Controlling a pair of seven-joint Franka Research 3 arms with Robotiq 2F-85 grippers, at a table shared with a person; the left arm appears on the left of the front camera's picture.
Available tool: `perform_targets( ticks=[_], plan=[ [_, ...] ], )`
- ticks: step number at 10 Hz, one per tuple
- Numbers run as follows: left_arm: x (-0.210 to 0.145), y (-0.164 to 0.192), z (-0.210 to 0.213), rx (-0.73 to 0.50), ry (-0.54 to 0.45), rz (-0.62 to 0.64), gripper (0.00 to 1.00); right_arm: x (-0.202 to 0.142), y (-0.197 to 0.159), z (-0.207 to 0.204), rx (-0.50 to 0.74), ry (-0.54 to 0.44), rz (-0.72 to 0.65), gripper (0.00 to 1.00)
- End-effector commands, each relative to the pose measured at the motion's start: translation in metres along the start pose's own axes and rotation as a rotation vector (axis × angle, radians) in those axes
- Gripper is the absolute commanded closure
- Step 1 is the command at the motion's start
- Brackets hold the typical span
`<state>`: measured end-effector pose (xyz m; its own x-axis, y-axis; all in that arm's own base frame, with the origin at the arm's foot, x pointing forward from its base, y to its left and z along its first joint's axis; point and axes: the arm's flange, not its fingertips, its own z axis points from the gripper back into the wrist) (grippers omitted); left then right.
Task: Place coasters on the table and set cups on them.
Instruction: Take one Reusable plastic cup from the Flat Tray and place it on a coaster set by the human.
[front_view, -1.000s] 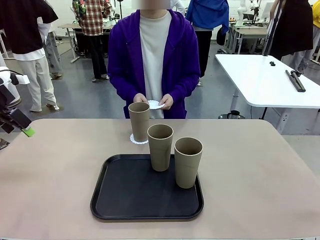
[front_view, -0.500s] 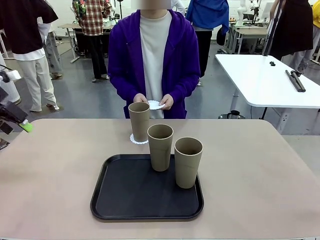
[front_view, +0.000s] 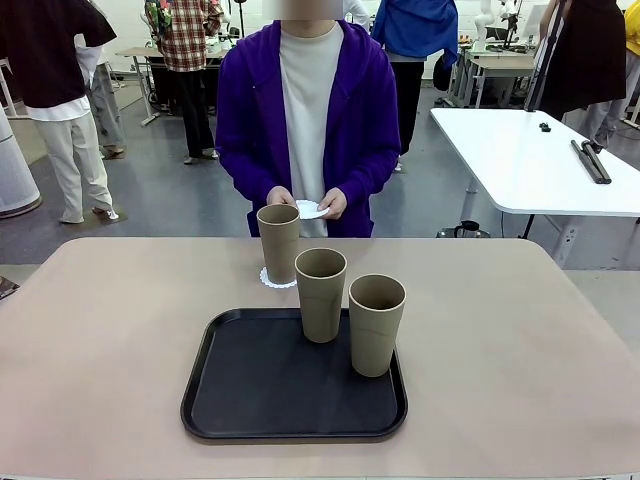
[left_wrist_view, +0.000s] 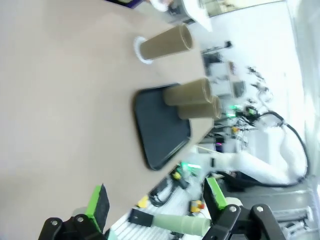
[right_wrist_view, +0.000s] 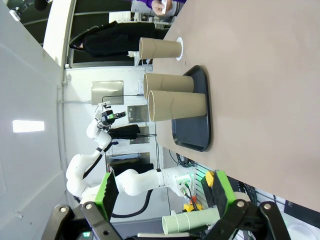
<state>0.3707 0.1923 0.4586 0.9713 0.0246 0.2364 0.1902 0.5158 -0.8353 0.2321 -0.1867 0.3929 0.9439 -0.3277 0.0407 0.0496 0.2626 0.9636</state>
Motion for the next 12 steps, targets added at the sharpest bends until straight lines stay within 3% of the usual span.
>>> perform_targets(
  ticks=[1, 4, 7, 11, 12],
  plan=[
    [0.019, 0.035, 0.013, -0.108, 0.045, 0.003, 0.0, 0.0, 0.001, 0.0, 0.012, -0.001, 0.007, 0.0],
    [0.016, 0.089, 0.026, -0.207, 0.061, 0.119, 0.0, 0.0, 0.001, 0.0, 0.012, -0.001, 0.007, 0.0],
    [0.008, 0.121, 0.033, -0.28, 0.005, 0.097, 0.0, 0.0, 0.001, 0.0, 0.012, -0.001, 0.007, 0.0],
    [0.003, 0.119, 0.035, -0.249, -0.002, 0.051, 0.0, 0.0, 0.001, 0.0, 0.012, -0.001, 0.007, 0.0],
    [0.002, 0.129, 0.036, -0.273, -0.002, 0.103, 0.0, 0.0, 0.001, 0.0, 0.012, -0.001, 0.007, 0.0]
  ],
)
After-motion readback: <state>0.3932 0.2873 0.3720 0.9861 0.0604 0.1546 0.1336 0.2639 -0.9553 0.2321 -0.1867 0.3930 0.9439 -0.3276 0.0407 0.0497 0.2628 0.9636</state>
